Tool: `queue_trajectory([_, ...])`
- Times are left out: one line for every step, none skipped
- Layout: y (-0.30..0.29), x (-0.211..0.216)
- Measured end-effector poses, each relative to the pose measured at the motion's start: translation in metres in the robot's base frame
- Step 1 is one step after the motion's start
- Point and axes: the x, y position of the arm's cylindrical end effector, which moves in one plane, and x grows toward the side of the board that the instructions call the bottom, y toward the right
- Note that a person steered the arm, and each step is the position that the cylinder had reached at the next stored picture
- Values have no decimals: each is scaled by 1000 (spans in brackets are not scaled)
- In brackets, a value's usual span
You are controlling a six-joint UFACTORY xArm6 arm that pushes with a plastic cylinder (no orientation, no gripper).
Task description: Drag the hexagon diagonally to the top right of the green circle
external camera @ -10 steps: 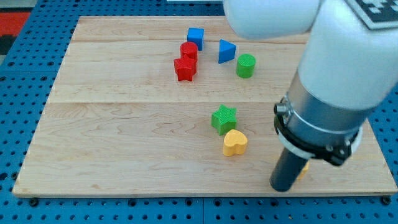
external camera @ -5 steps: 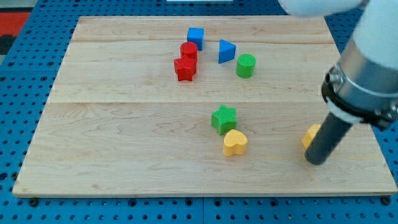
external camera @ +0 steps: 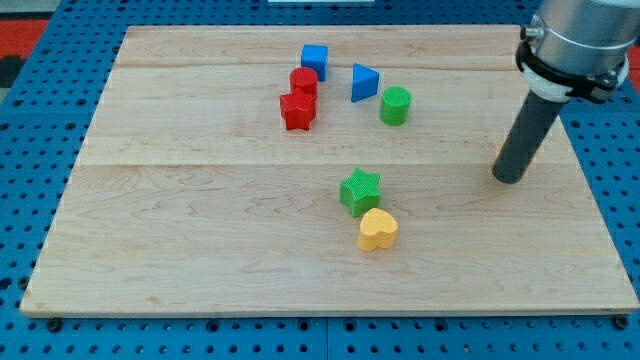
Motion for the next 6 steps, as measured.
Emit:
queue_trajectory([47, 1])
queue_trajectory([65, 0])
queue_trajectory([79, -34])
queue_trajectory([74, -42])
queue_trajectory([34, -42])
queue_trajectory([92, -27])
